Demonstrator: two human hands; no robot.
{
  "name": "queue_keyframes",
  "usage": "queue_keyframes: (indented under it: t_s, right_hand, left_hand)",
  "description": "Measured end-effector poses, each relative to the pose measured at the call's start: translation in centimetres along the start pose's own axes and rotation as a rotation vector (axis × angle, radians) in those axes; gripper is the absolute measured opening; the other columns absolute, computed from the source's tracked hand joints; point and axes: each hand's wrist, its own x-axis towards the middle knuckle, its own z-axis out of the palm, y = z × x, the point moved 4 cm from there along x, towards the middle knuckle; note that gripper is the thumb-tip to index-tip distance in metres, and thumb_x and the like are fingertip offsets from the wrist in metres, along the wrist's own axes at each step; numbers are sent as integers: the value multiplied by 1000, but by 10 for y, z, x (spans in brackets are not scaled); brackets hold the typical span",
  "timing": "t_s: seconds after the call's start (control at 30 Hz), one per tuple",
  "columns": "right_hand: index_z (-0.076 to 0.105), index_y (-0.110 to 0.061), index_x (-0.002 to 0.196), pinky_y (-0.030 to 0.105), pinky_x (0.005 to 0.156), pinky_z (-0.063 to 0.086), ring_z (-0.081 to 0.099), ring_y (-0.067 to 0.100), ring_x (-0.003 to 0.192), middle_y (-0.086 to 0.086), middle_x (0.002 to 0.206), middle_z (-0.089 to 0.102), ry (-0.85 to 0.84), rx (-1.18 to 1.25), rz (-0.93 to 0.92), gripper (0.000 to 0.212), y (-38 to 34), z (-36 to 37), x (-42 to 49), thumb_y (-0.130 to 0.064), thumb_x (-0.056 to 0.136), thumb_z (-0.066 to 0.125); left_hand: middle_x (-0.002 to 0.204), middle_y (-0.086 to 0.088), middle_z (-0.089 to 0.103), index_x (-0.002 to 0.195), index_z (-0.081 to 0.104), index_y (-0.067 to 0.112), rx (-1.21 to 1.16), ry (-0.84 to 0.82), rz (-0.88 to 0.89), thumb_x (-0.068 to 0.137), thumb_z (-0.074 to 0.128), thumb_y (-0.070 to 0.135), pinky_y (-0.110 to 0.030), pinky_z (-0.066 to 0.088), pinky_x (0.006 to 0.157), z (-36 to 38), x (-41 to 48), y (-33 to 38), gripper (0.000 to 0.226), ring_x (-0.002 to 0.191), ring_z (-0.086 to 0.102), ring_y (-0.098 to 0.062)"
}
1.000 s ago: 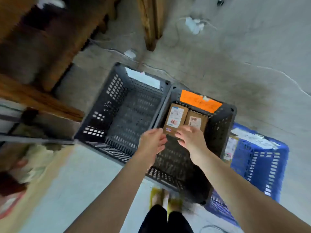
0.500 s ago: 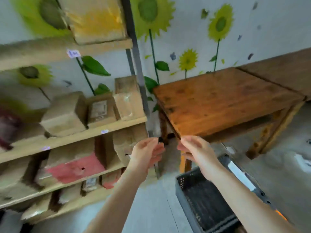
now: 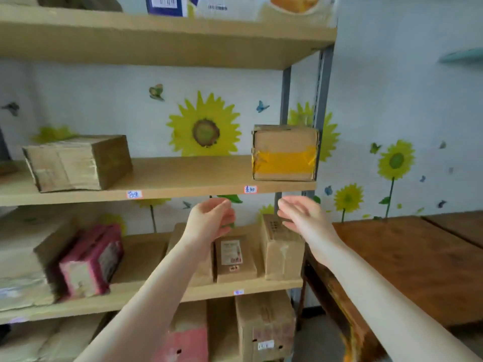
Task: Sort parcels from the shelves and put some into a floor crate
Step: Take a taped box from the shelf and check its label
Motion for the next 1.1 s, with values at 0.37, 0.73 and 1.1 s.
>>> queue_keyframes:
  t_s: [0.37,0.73,1.1]
  right_hand:
    - [56,-10,119,24,94,42,53,10,108,0,118,58,229,-104,-312,31,-71,-65,145,-22,90,57]
    - [45,-7,134,16,97,27,41,20,130,10,143,40,255,-554,-411,42,-45,-62,208,-21,95,49]
    - [51,-10,124,35,90,50,54,15,97,-1,111,52,112,-168,-277,33,-64,-13,199,-23,94,51]
  left_hand:
    - [81,-8,56,110,61,7,152,133,155,91,51,34,-33,44,78,67,131,54,35,83,54,-23]
    - [117,-7,63,122,58,11,259,83,134,90,56,31,-25,40,75,95,177,29,37,101,55,-18]
    - [131,-2,49,138,39,17,-60,355,387,84,67,27,-39,43,102,10,151,74,62,119,50,-19]
